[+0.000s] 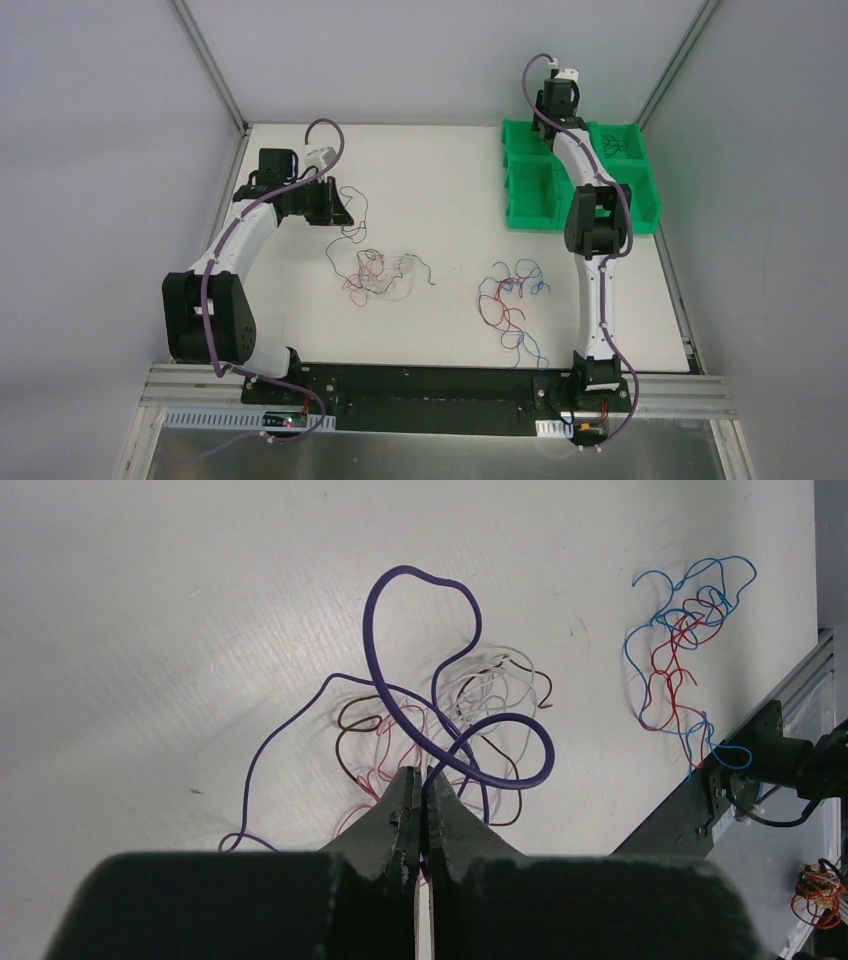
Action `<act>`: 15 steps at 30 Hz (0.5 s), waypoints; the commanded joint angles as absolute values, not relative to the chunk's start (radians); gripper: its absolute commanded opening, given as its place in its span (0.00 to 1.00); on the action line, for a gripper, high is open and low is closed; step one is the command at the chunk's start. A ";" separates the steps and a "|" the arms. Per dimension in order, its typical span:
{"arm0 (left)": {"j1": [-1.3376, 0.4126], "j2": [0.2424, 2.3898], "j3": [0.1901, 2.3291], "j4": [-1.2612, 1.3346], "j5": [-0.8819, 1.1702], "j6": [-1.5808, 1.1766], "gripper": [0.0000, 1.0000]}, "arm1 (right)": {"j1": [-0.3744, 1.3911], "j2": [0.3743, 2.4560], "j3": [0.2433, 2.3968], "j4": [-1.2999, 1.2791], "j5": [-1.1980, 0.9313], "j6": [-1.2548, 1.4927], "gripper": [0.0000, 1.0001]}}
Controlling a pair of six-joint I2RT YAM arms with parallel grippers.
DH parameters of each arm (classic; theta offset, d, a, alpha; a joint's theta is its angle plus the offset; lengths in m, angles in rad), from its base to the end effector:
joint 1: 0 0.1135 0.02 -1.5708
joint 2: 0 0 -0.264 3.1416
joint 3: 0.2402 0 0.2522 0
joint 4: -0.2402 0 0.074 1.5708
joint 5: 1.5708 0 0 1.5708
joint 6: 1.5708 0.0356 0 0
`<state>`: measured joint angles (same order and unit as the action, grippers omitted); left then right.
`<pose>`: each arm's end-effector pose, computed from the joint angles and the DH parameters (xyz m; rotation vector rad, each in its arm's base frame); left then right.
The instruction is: Untangle the cables
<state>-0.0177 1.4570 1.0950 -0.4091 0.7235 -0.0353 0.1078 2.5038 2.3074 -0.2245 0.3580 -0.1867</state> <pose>0.3121 -0.0291 0.2750 0.3364 2.2289 -0.8669 0.5800 0.0502 0.2379 -0.0606 1.9850 -0.4070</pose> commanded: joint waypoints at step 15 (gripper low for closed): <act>-0.006 1.466 1.132 -0.437 0.721 -0.017 0.00 | 0.098 2.484 2.294 -0.144 0.311 -0.273 0.21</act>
<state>-0.0177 1.4597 1.0954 -0.4110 0.7231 -0.0353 0.1001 2.5664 2.3203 -0.1997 0.3313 -0.2687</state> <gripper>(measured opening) 0.011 0.275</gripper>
